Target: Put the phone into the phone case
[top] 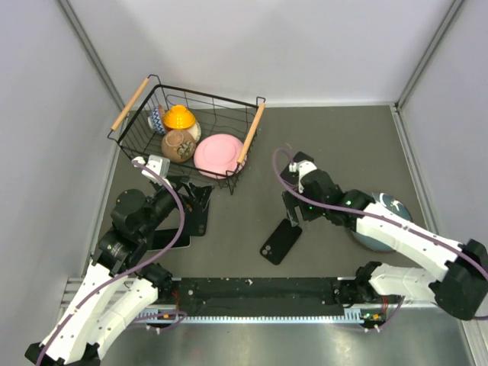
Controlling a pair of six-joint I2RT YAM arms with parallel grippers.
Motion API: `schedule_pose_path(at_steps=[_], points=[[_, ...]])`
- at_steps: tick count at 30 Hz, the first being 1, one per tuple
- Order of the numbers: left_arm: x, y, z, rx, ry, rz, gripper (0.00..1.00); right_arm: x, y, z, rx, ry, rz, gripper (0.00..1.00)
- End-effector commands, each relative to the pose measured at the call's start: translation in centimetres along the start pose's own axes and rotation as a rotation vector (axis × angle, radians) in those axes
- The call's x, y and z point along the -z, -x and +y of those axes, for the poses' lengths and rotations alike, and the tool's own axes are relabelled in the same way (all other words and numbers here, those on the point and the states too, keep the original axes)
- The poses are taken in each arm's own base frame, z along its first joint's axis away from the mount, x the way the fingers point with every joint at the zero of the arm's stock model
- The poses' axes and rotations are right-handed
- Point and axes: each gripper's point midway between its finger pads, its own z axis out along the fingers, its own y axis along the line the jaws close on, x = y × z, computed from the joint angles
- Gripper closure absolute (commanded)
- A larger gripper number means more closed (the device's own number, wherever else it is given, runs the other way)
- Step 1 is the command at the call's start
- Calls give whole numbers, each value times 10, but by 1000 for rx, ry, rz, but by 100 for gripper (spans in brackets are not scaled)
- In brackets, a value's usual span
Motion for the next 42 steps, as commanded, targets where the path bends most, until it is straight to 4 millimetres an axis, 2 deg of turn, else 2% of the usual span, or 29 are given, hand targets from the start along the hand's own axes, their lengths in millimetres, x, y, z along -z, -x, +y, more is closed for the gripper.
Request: schedule_pose_path(at_steps=[1, 5, 8, 14, 19, 26, 32, 36, 39, 42], points=[[0, 14, -2, -8, -6, -53, 1, -14, 4, 6, 224, 34, 79, 18], [1, 15, 1, -11, 10, -60, 1, -37, -9, 7, 269, 27, 183, 37], [2, 17, 2, -11, 17, -67, 1, -51, -15, 13, 274, 51, 233, 47], [8, 22, 7, -12, 47, -98, 2, -76, -39, 14, 248, 69, 331, 55], [12, 27, 16, -7, 101, -130, 2, -88, -47, 8, 201, 62, 351, 61], [11, 27, 16, -6, 100, -130, 2, -94, -52, 2, 134, 52, 340, 67], [11, 27, 16, -5, 100, -128, 2, -98, -60, -10, 92, -16, 359, 68], [12, 27, 17, -5, 105, -132, 2, -100, -59, -14, 7, -50, 349, 80], [11, 25, 18, -5, 109, -126, 2, -97, -56, -18, -117, -58, 344, 97], [11, 27, 18, -5, 110, -132, 2, -89, -52, -24, -254, -89, 309, 100]])
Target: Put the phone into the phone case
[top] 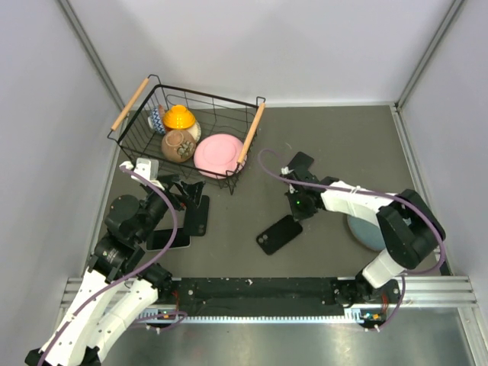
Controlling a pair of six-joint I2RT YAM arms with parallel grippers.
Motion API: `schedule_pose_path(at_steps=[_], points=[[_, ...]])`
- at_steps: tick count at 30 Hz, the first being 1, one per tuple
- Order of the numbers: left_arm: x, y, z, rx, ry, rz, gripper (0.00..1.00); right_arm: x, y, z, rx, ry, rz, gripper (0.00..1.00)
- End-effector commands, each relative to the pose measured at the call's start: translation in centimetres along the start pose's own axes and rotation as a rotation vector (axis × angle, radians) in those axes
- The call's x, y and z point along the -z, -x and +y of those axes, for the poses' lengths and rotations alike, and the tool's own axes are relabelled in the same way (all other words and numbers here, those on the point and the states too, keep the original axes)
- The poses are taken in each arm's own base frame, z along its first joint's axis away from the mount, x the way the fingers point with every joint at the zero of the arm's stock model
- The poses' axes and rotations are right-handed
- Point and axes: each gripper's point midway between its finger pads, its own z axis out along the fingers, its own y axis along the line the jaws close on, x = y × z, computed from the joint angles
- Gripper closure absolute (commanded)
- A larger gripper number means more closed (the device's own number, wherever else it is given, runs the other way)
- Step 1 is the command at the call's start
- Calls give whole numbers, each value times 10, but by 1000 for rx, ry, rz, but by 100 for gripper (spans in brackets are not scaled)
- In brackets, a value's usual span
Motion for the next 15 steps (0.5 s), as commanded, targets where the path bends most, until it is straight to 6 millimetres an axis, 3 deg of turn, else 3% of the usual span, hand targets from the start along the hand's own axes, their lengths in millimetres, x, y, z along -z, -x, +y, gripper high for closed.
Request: schedule_pose_path(at_steps=[1, 5, 10, 15], points=[[-1, 9, 1, -3, 4, -41, 2, 12, 8, -11, -254, -13, -71, 100], [0, 11, 0, -1, 1, -48, 2, 29, 5, -23, -506, -69, -160, 100], [1, 11, -5, 0, -23, -45, 2, 49, 2, -21, -832, -20, -255, 100], [2, 13, -7, 0, -32, -52, 3, 45, -18, -26, -1045, -24, -259, 100]])
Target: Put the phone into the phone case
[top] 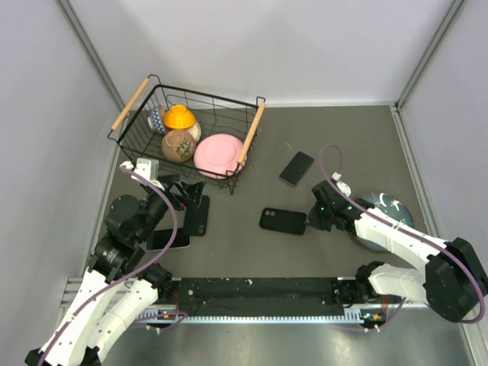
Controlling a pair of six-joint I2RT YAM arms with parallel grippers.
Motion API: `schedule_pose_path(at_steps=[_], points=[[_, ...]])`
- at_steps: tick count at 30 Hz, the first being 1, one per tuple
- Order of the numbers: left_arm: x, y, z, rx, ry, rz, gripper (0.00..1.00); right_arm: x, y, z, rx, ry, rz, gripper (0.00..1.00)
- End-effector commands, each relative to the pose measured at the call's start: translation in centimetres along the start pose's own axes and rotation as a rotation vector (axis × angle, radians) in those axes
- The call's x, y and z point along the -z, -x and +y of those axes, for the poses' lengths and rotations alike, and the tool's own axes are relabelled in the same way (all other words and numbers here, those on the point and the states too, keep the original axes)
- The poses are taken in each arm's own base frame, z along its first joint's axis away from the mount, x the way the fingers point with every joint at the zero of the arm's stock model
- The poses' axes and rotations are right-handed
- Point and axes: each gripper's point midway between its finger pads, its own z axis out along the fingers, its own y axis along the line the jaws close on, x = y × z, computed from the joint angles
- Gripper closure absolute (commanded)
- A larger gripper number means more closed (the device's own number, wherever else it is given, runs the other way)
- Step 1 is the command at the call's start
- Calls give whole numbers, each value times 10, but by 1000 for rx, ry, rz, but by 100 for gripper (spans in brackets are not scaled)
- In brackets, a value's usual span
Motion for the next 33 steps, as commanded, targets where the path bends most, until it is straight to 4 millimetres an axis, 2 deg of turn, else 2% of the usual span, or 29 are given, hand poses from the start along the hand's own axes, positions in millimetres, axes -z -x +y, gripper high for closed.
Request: schedule_pose_path(at_steps=[1, 5, 7, 8, 11, 13, 15, 16, 18, 19, 21, 22, 24, 25, 26, 27, 28, 29, 30, 31, 32, 33], points=[[2, 14, -5, -1, -23, -54, 2, -3, 1, -11, -288, -29, -55, 100], [5, 16, -3, -1, -14, -70, 2, -5, -5, -35, -402, -53, -102, 100], [5, 17, -3, -3, -13, -73, 2, -5, -8, -37, -451, -49, -95, 100], [5, 16, -3, -3, -13, -68, 2, -7, -17, -40, -462, -54, -66, 100], [6, 17, -4, -2, -17, -75, 2, -7, -28, -39, -492, -43, -26, 100], [6, 17, -4, -3, -17, -74, 2, -4, -26, -33, -474, 0, -28, 100], [5, 17, -3, -3, -16, -72, 2, -1, -23, -32, -452, 20, -42, 92], [5, 16, -4, -3, -18, -68, 2, 4, -19, -29, -446, 48, -57, 78], [5, 16, -4, -3, -17, -70, 2, 9, -12, -25, -414, 76, -89, 66], [5, 16, -4, -3, -17, -70, 2, 13, -7, -22, -405, 93, -105, 54], [6, 17, -4, -3, -19, -71, 2, 19, 3, -15, -356, 108, -141, 43], [6, 18, -5, -3, -22, -74, 2, 23, 11, -8, -341, 115, -158, 35], [6, 18, -4, -3, -19, -76, 2, 25, 25, -5, -269, 97, -211, 26], [7, 17, -4, -2, -18, -76, 2, 33, 39, 7, -241, 109, -244, 16], [7, 18, -4, -2, -17, -78, 2, 28, 47, 2, -186, 45, -276, 13], [6, 17, -3, -3, -17, -74, 2, 27, 55, 4, -159, 25, -294, 10], [7, 17, -4, -1, -21, -75, 2, 34, 72, 18, -141, 35, -329, 10], [6, 17, -5, -1, -25, -73, 2, 24, 79, 18, -23, -20, -339, 9], [7, 17, -5, 0, -27, -74, 2, 23, 87, 22, 22, -42, -352, 9], [6, 16, -5, 0, -23, -73, 2, 32, 106, 38, 37, -37, -391, 9], [7, 17, -5, 0, -25, -74, 2, 28, 117, 35, 34, -80, -401, 9], [7, 17, -5, 3, -27, -74, 2, 18, 120, 33, 25, -118, -373, 8]])
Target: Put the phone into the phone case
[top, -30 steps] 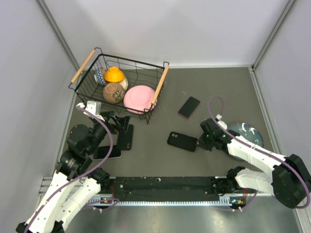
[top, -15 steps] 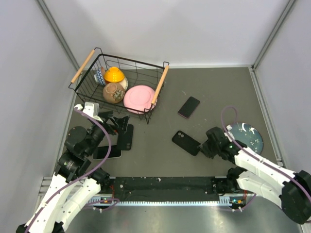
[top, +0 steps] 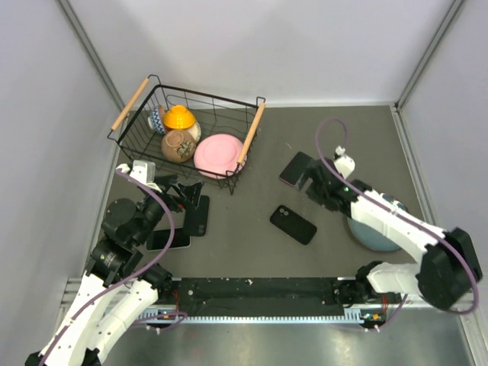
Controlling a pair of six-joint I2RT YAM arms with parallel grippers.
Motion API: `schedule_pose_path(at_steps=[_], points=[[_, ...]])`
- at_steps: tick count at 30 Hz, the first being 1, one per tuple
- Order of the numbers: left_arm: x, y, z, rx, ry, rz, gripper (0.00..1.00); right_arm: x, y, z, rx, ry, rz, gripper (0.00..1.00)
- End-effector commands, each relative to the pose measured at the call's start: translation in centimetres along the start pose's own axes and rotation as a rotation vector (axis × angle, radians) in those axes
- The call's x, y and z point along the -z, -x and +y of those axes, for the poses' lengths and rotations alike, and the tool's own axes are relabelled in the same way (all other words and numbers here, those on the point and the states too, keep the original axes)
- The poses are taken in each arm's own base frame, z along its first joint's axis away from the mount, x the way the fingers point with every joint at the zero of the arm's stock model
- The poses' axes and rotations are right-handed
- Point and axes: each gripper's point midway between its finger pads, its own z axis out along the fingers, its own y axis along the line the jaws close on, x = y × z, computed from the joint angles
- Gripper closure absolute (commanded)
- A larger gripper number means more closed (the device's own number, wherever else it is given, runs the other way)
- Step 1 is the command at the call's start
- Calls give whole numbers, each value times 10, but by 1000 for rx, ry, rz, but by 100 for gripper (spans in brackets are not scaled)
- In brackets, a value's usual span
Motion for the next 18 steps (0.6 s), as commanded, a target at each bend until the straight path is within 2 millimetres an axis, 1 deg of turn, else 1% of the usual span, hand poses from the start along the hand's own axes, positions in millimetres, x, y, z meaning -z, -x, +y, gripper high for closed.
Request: schedule_pose_path(at_steps=[1, 2, 3, 4, 5, 6, 7, 9, 10, 11, 12, 13, 14, 15, 16, 17, 18], points=[[0, 10, -5, 4, -22, -44, 2, -15, 61, 27, 95, -62, -124, 8], [0, 10, -5, 5, -25, -43, 2, -21, 69, 27, 48, -78, -120, 8], [1, 9, -6, 8, -33, -42, 2, -34, 67, 28, 44, -110, -108, 4], [0, 9, -7, 8, -37, -39, 2, -35, 79, 41, 23, -96, -129, 3], [1, 9, -8, 8, -40, -41, 2, -40, 86, 44, 17, -108, -143, 3], [1, 9, -7, 8, -37, -42, 2, -58, 80, 44, 41, -145, -120, 2], [2, 10, -7, 8, -36, -45, 2, -60, 93, 60, 35, -125, -138, 2], [3, 11, -7, 10, -36, -50, 2, -76, 100, 64, 50, -152, -143, 2], [3, 11, -7, 11, -35, -52, 2, -89, 102, 70, 52, -165, -139, 2], [3, 11, -7, 10, -37, -52, 2, -95, 104, 72, 59, -165, -131, 2], [3, 11, -7, 10, -37, -53, 2, -100, 110, 74, 67, -168, -134, 3], [3, 11, -8, 10, -40, -52, 2, -111, 118, 84, 89, -163, -143, 4], [2, 10, -8, 11, -39, -49, 2, -114, 123, 85, 158, -169, -147, 5], [2, 10, -8, 13, -43, -46, 2, -120, 128, 89, 190, -169, -150, 6], [2, 10, -9, 14, -45, -47, 2, -121, 143, 100, 211, -149, -176, 7], [2, 9, -10, 14, -51, -42, 2, -134, 140, 102, 298, -143, -156, 10], [1, 9, -10, 15, -53, -41, 2, -139, 143, 106, 328, -127, -155, 20]])
